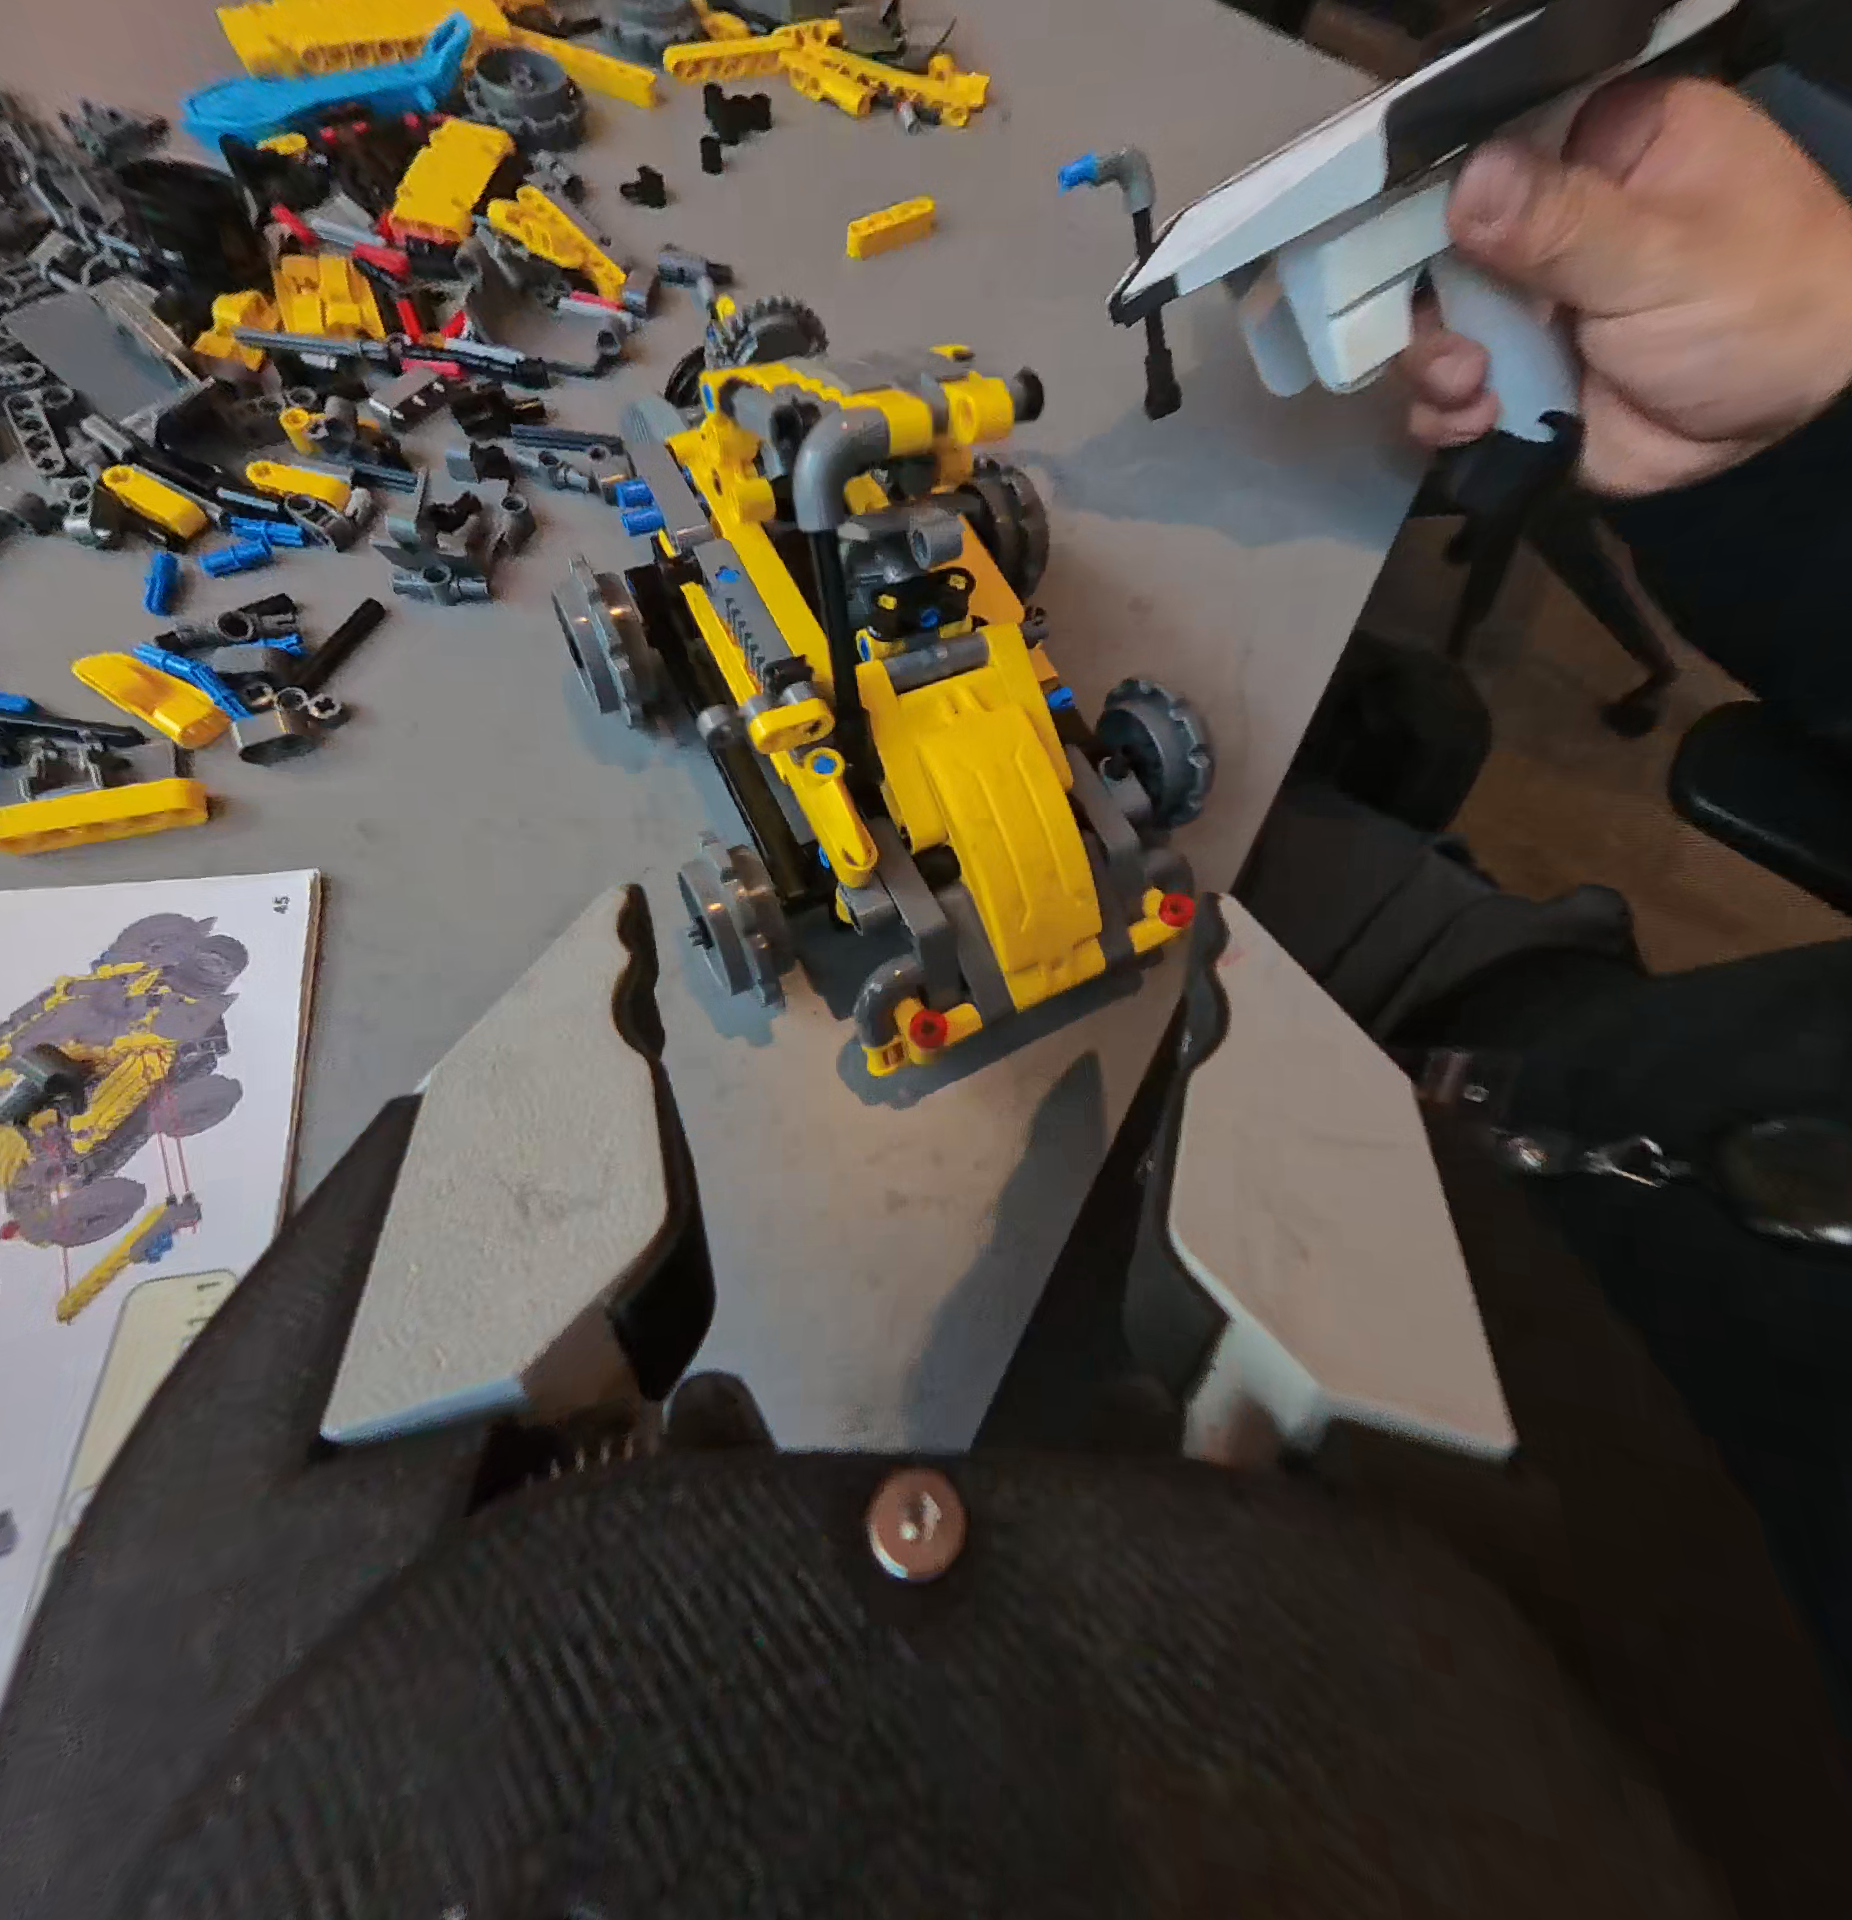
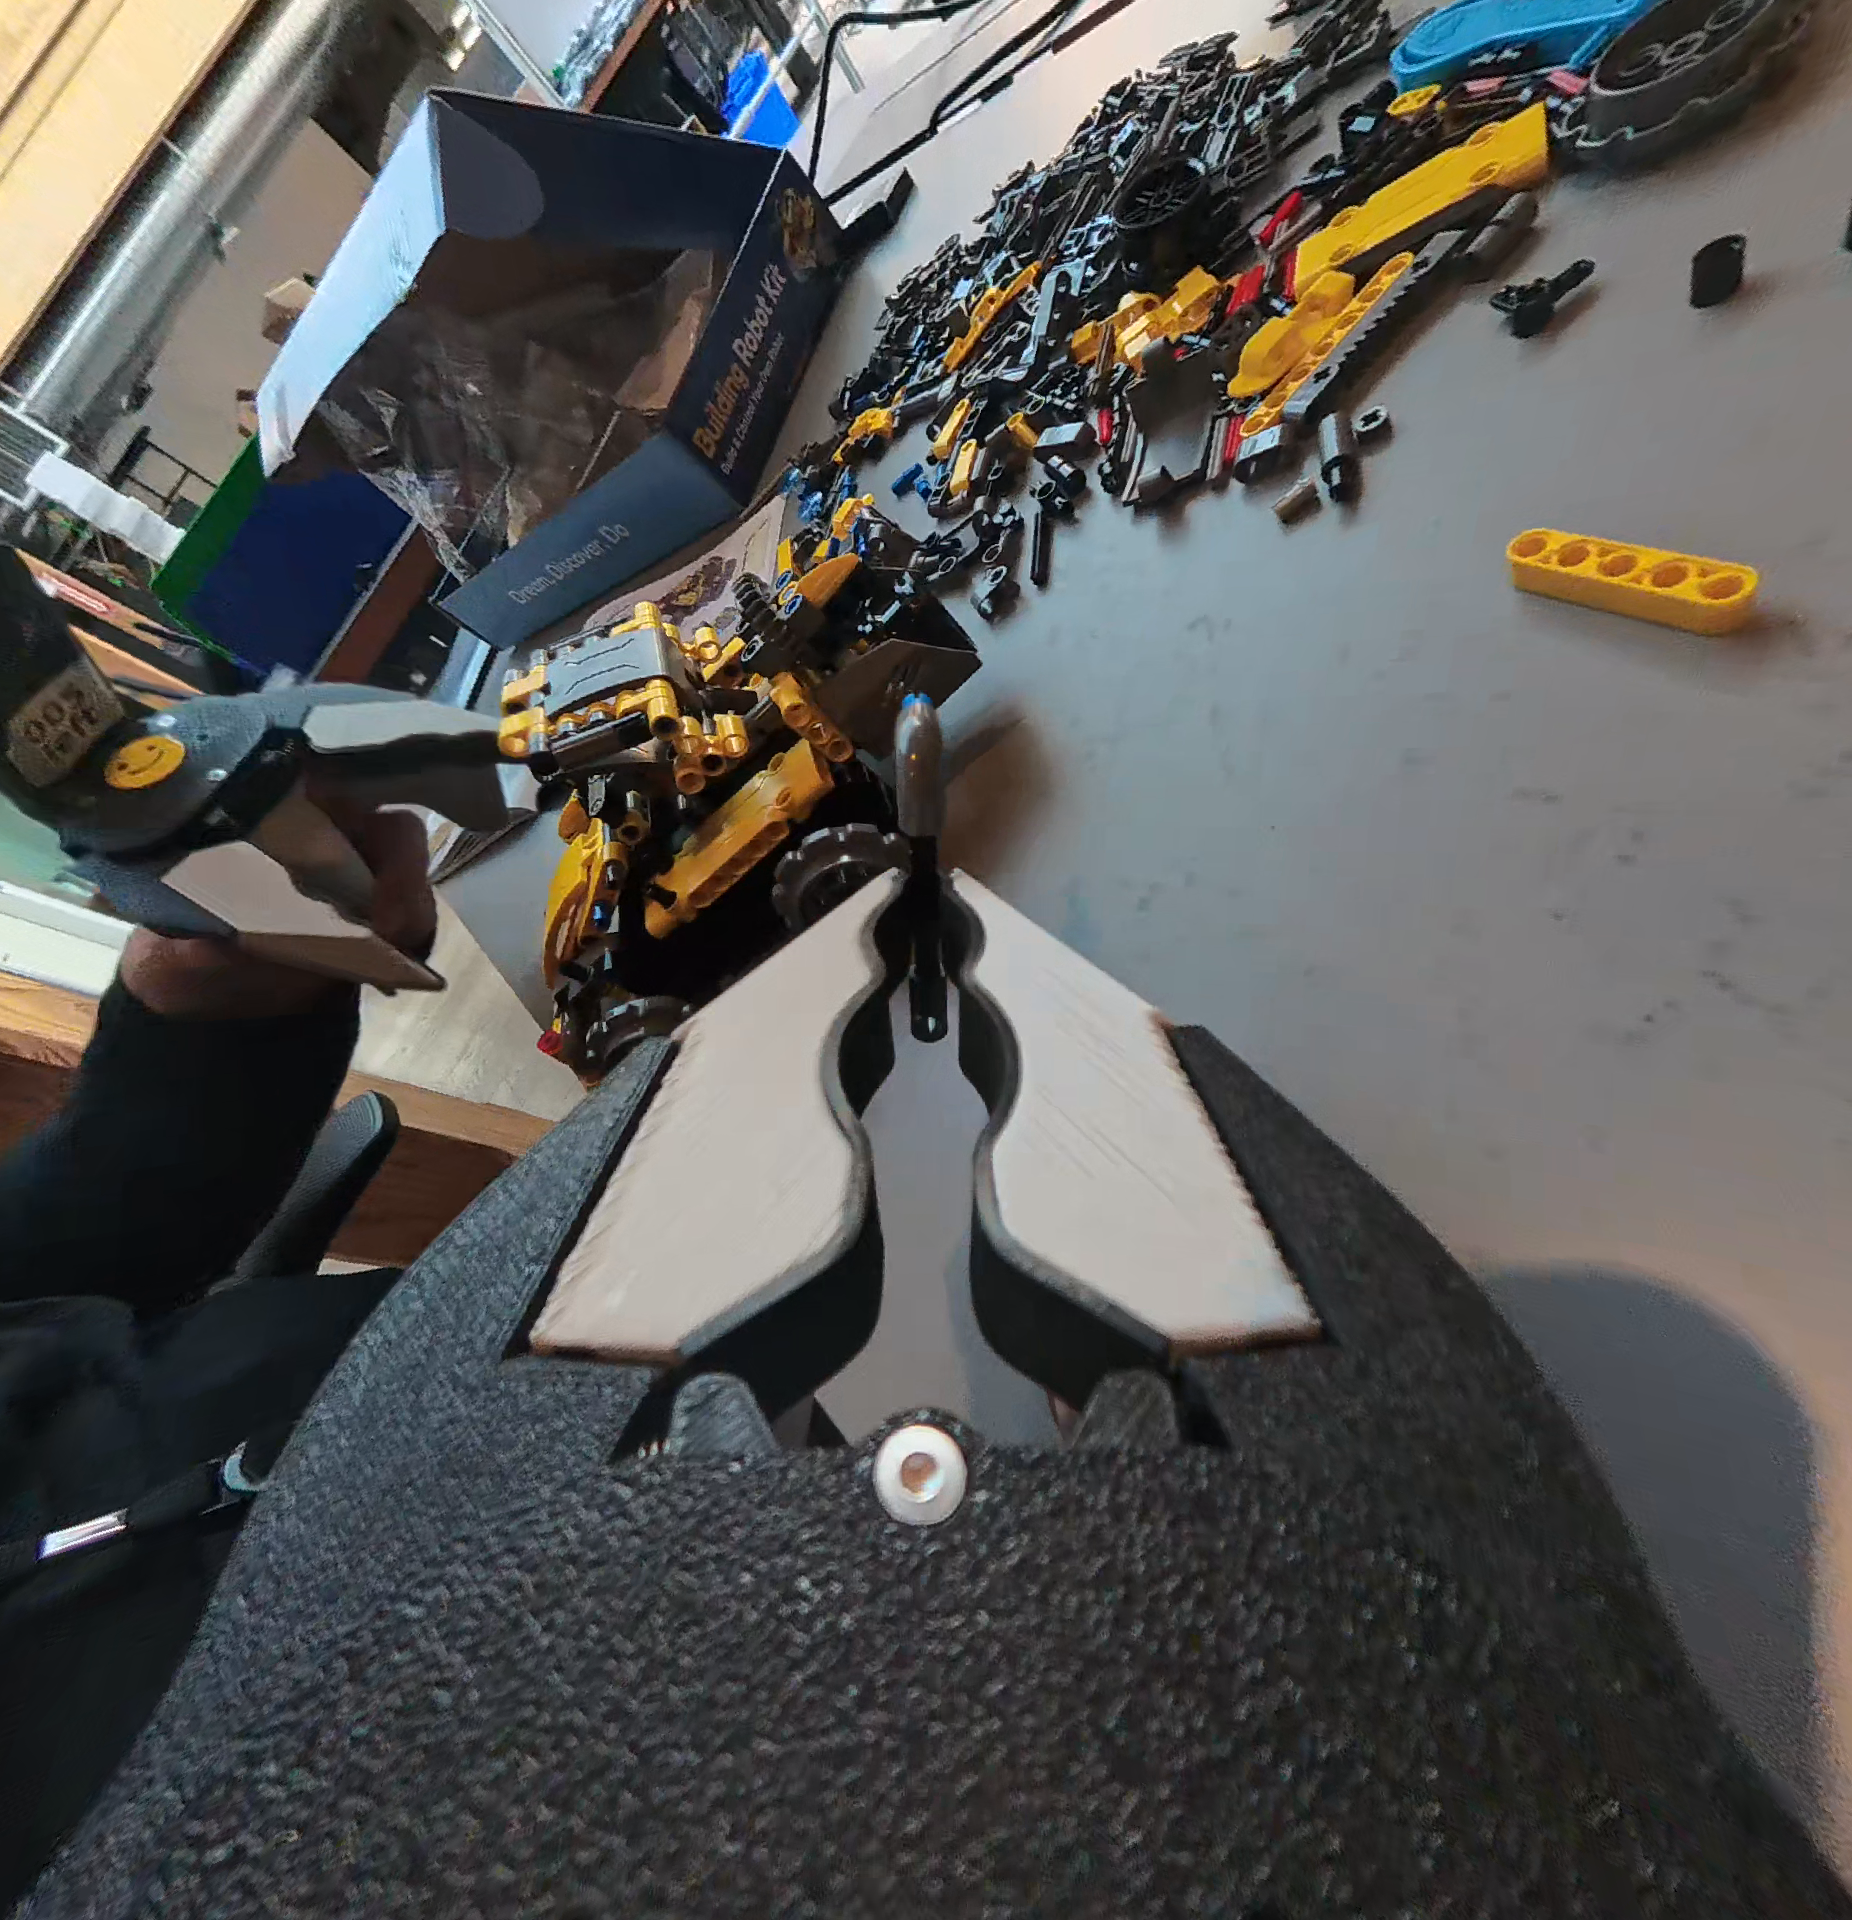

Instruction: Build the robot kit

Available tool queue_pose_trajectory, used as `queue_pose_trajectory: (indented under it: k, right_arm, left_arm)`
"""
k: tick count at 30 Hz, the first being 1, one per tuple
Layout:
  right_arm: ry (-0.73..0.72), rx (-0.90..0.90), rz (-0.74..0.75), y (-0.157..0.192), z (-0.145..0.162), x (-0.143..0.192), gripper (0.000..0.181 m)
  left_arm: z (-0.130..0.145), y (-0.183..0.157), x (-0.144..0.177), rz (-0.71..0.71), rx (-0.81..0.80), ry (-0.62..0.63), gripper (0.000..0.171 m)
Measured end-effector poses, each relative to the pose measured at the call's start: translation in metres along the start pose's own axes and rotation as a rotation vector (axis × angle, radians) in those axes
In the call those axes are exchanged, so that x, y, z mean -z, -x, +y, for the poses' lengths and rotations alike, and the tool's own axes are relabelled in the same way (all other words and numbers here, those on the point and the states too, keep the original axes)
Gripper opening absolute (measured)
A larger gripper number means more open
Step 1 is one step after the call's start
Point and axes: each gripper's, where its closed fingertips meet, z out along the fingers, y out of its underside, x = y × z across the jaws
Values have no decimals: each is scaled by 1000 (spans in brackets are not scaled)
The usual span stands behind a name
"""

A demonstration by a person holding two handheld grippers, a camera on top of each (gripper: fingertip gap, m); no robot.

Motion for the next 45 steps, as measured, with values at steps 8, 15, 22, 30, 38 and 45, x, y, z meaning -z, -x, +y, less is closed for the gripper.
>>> queue_pose_trajectory:
  k: [8, 15, 22, 30, 38, 45]
  right_arm:
    - [28, 13, -20, 2, 13, -5, 4]
    - [20, -20, -7, -14, 14, 0, 4]
    - [54, -61, -49, -13, 20, -2, 4]
    - [115, -78, -109, -8, 25, -7, 4]
    - [113, -125, -161, -7, 20, -10, 4]
    - [103, -165, -198, -7, 16, -10, 4]
  left_arm:
    - [12, -3, -34, -155, 10, 29, 114]
    - [14, -2, -35, -133, -27, 32, 116]
    - [14, 15, -32, 150, -239, 63, 118]
    - [2, 15, 19, -121, -419, -190, 105]
    - [18, -25, 24, -13, -450, -248, 77]
    - [15, -25, 28, 111, -341, -252, 71]
